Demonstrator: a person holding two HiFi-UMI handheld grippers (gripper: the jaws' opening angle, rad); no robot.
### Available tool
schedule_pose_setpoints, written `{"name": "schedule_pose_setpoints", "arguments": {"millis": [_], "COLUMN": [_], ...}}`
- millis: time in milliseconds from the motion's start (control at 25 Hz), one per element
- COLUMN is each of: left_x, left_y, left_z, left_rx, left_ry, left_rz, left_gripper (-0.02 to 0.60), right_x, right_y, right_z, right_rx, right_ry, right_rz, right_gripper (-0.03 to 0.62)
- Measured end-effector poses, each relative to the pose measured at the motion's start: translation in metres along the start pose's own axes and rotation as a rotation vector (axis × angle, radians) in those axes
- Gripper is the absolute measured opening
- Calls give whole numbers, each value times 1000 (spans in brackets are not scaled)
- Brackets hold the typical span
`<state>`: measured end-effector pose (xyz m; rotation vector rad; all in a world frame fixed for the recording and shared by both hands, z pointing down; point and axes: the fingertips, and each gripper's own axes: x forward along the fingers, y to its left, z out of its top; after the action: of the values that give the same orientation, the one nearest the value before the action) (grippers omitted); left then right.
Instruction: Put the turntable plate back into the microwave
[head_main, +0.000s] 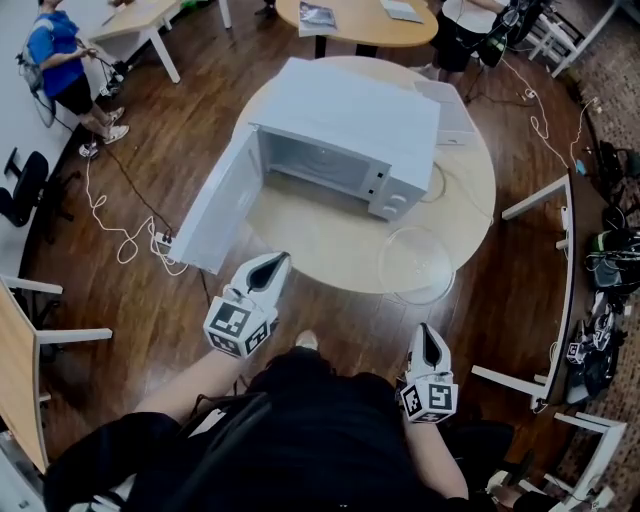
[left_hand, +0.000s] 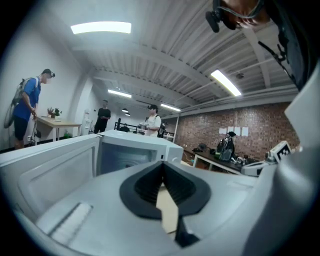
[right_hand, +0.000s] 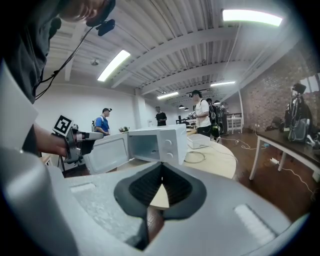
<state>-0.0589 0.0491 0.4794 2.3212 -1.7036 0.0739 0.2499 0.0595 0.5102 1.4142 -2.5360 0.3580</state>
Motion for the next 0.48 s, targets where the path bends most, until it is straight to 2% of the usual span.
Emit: {"name": "schedule_pose_setpoints", "arguments": {"millis": [240, 480], "left_x": [14, 6], "left_y": [16, 34], "left_z": [19, 15], "left_rx": [-6, -6], "left_ry": [-49, -53], "left_rz": [6, 30], "left_gripper": [6, 6], "right_x": [29, 50], "right_y": [-2, 12], "right_z": [9, 17], "right_rx": [2, -12], "right_ry": [-11, -46], "right_rz": [-9, 32], "right_gripper": [2, 2]}}
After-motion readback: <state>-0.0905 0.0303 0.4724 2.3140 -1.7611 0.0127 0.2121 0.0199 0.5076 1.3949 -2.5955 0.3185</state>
